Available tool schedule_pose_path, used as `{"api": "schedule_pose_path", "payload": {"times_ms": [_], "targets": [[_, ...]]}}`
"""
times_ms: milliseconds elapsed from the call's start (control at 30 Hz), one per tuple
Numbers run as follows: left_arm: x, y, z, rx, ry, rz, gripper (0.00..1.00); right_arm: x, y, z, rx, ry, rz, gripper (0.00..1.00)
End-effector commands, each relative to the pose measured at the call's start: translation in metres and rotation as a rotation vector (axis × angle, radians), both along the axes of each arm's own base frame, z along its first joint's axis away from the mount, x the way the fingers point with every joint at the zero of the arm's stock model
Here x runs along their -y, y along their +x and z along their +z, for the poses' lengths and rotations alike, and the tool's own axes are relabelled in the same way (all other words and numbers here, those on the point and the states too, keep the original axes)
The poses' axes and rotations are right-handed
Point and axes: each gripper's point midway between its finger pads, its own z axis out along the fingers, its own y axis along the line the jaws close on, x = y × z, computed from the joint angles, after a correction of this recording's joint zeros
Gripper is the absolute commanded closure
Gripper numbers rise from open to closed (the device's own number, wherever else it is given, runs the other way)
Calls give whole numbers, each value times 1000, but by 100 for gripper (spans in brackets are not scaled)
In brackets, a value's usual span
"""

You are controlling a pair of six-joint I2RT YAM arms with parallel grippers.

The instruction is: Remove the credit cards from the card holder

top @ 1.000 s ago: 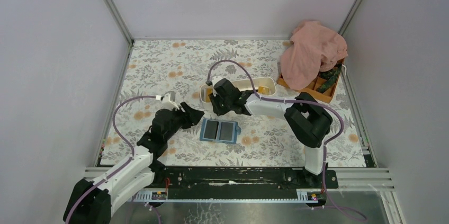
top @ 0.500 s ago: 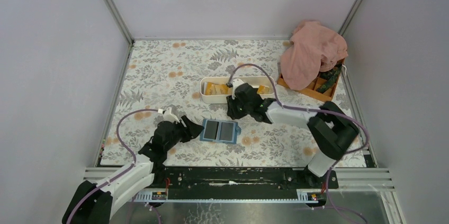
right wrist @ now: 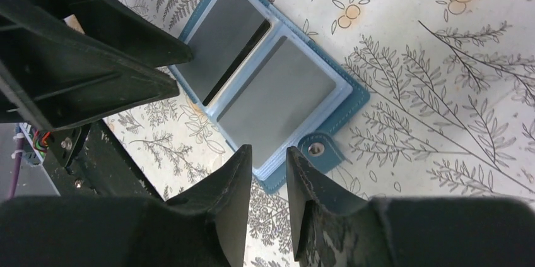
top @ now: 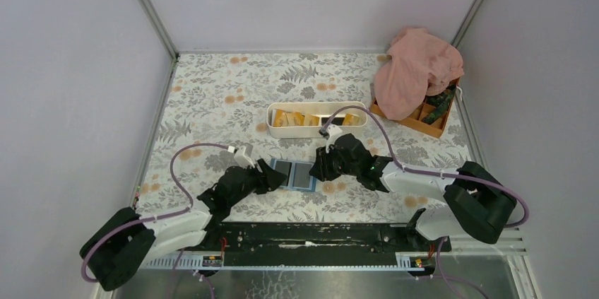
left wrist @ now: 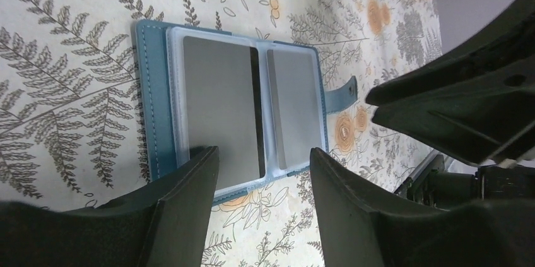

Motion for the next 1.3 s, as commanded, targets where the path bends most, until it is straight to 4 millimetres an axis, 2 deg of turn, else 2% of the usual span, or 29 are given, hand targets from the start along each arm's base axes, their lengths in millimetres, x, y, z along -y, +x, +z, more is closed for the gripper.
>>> {"api": "schedule_pose_path", "payload": {"times_ms": [0, 200, 500, 700, 767, 900, 1000, 1167, 1267], "targets": [[-10, -8, -21, 10, 14, 49, 38, -1, -3, 29, 51, 93, -13, 66], [-2, -14, -23, 4, 15, 30, 38, 15, -9, 24, 53, 63, -33, 66], [32, -29, -16, -15, -38, -51, 38, 8, -16, 23, 22, 140, -26, 65], [41, -28, -6, 28, -33, -96, 40, 6, -20, 26, 16, 165, -16, 65], [36, -24, -4, 44, 19, -83, 40, 7, -20, 26, 18, 162, -15, 65], [21, -12, 18, 132, 84, -28, 39, 7, -21, 25, 14, 157, -10, 65], [6, -6, 25, 161, 142, 21, 39, 5, -21, 22, 6, 159, -6, 65], [-18, -3, 9, 117, 241, 108, 39, 1, -20, 22, 2, 168, -2, 65], [-30, -3, -6, 79, 307, 144, 39, 0, -19, 22, 1, 165, 0, 57]]}}
